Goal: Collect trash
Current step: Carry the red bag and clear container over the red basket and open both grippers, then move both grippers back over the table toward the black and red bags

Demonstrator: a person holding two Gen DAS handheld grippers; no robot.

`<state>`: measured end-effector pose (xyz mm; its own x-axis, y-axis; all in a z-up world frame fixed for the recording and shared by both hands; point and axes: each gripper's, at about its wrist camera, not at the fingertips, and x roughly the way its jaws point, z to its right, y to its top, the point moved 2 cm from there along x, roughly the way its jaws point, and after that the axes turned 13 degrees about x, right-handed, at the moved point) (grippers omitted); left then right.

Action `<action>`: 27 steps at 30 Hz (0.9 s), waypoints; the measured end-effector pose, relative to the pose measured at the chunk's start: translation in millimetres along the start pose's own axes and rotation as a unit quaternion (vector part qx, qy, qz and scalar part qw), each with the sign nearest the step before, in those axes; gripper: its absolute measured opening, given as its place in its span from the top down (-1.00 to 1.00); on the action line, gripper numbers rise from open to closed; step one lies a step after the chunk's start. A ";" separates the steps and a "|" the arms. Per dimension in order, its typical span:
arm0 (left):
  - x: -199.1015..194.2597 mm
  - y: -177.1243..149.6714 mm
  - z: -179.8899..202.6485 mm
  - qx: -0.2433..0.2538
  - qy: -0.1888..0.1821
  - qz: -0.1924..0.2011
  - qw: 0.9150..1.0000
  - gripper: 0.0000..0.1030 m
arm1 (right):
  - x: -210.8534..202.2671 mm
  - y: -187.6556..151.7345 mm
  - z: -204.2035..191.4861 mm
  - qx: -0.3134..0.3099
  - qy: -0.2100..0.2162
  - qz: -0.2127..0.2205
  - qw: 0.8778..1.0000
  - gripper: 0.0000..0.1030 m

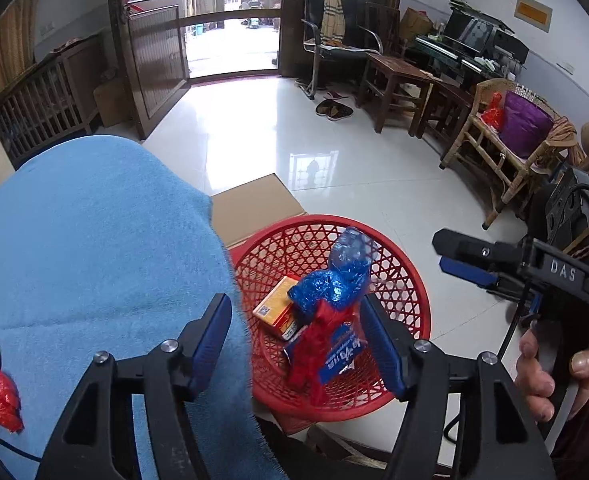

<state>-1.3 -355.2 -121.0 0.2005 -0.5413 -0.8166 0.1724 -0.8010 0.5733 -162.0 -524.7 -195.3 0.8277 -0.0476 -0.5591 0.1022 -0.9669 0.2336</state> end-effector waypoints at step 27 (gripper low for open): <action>-186.5 -232.5 -147.0 -0.177 0.292 0.034 0.939 -0.40 | 105.0 -169.3 -207.9 -0.250 0.029 -0.147 0.957 -0.38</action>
<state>63.0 -30.4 -92.1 0.6992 -0.2724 -0.6610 0.4296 -0.5790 0.6930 22.3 -313.9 -128.2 0.7504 0.2361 -0.6174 0.5744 -0.6950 0.4325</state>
